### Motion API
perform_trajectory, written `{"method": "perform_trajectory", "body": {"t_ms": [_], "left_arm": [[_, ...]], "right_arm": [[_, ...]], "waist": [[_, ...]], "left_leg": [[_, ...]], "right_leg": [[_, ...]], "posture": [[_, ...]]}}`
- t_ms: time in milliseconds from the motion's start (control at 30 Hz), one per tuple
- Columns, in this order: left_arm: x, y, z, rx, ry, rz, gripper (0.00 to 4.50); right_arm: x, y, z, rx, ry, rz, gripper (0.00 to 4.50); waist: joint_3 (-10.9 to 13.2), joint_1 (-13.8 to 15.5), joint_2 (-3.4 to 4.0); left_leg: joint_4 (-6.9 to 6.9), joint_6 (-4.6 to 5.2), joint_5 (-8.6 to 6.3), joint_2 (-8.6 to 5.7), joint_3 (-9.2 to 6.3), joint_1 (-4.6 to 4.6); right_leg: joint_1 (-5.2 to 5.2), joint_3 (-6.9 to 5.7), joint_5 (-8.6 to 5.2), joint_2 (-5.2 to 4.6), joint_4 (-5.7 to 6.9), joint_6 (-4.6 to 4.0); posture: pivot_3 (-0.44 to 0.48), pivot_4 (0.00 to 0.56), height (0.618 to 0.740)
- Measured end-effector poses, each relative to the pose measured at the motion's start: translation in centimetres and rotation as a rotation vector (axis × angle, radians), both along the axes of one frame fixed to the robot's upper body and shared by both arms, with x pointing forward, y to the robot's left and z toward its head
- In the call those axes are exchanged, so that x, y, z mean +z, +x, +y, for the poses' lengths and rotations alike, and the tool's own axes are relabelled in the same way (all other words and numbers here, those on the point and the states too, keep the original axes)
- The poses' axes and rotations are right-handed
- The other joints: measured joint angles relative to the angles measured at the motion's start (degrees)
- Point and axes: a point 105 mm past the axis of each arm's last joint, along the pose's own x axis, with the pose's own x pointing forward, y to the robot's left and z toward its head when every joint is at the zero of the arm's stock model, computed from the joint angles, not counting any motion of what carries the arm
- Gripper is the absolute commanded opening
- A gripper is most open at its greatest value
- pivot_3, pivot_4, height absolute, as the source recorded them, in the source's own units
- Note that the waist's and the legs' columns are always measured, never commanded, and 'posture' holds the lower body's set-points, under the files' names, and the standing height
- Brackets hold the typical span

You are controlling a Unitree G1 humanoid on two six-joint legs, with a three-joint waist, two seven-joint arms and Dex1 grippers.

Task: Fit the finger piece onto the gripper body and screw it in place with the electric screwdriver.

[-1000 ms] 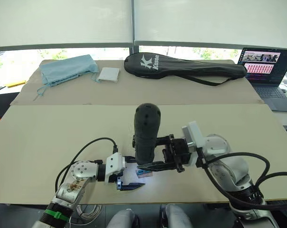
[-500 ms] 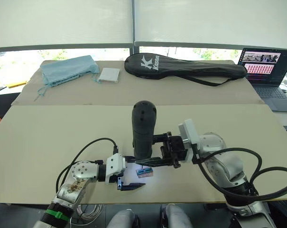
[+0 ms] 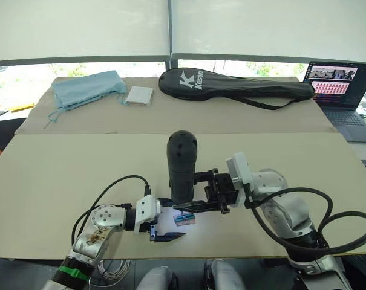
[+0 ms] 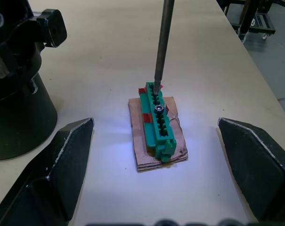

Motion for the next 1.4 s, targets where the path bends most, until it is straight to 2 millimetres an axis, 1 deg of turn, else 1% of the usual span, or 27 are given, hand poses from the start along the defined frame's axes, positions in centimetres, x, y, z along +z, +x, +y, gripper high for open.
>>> {"method": "perform_trajectory", "body": {"t_ms": [267, 1400], "left_arm": [[-0.02, 0.09, -0.08, 0.002, -0.004, 0.002, 4.45], [0.06, 0.15, -0.24, 0.003, -0.011, 0.001, 4.45]], "right_arm": [[-0.46, 0.36, -0.08, -0.015, -0.016, 0.009, 1.92], [-0.72, 0.18, -0.14, -0.002, -0.021, 0.013, 1.92]], "waist": [[0.0, 0.13, 0.0], [-0.01, 0.38, 0.0]], "left_leg": [[0.04, 0.0, 0.0, -0.02, 0.0, 0.0], [0.04, 0.03, 0.0, -0.02, 0.0, 0.0]], "right_leg": [[0.0, 0.01, 0.0, -0.03, 0.04, 0.0], [0.0, 0.04, 0.0, -0.04, 0.05, 0.0]], "posture": [[0.0, 0.15, 0.74], [0.0, 0.15, 0.74]]}}
